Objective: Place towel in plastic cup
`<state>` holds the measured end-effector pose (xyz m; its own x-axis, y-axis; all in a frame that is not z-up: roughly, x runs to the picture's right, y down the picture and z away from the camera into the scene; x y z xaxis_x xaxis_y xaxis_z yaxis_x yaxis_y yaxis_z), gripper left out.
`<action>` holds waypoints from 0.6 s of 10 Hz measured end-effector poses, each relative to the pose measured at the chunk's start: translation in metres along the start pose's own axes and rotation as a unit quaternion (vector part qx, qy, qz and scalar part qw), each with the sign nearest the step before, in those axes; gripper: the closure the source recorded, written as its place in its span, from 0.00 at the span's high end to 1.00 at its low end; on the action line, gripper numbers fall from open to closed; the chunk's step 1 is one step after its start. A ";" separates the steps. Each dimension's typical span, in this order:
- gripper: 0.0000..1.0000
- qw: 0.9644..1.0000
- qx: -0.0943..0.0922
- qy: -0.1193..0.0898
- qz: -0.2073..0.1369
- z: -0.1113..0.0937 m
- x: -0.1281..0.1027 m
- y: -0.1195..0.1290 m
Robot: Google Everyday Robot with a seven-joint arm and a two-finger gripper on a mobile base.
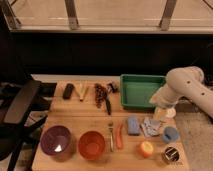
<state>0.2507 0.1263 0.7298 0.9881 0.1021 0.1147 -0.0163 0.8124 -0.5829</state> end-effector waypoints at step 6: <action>0.65 0.999 -0.031 0.012 0.008 0.056 0.010 0.017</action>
<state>0.2516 0.1729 0.7663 0.9911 0.1003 0.0872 -0.0226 0.7735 -0.6334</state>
